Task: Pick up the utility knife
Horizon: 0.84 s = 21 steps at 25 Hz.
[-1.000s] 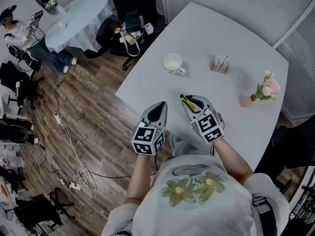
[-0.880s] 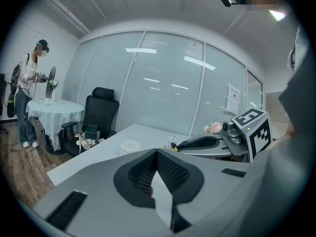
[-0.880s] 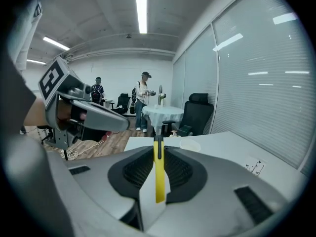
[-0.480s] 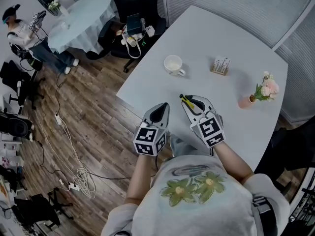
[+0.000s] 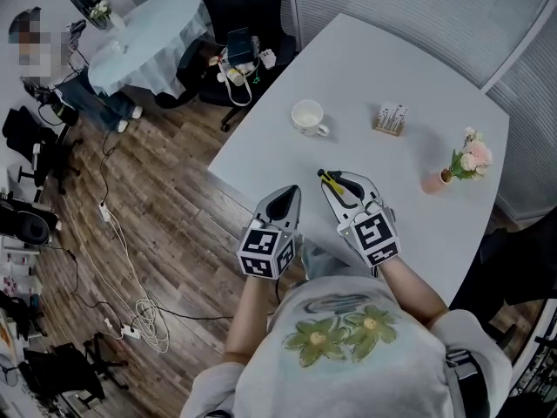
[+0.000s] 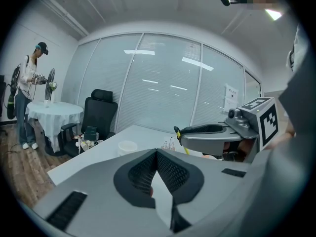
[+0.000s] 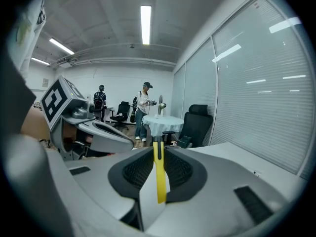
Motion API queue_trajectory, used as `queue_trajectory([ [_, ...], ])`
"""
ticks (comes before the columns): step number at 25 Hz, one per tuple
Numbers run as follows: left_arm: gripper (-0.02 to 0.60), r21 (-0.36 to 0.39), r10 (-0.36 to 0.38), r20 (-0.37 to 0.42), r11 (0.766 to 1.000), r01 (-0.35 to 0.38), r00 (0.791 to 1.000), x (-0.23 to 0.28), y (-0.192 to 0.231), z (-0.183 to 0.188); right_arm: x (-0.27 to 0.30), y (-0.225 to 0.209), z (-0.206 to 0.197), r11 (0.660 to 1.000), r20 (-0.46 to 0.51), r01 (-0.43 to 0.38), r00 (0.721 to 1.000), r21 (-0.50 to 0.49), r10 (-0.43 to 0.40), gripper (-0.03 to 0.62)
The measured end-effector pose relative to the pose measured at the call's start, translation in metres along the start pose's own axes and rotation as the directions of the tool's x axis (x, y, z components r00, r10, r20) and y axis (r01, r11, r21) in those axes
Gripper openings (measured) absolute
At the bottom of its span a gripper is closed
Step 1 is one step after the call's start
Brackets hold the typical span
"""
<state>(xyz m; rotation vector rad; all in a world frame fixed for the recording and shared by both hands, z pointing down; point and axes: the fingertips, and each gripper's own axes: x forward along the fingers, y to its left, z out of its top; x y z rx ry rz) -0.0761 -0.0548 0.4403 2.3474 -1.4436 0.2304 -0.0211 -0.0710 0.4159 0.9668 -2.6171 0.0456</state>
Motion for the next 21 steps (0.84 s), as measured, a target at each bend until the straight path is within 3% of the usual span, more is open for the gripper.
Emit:
queue_trajectory([
  [21,0.000,-0.001,0.013,0.017,1.000,-0.013,1.000,-0.011,-0.007,0.005,-0.012,0.010,0.017,1.000,0.029,-0.022,0.999,-0.004,0.022,0.069],
])
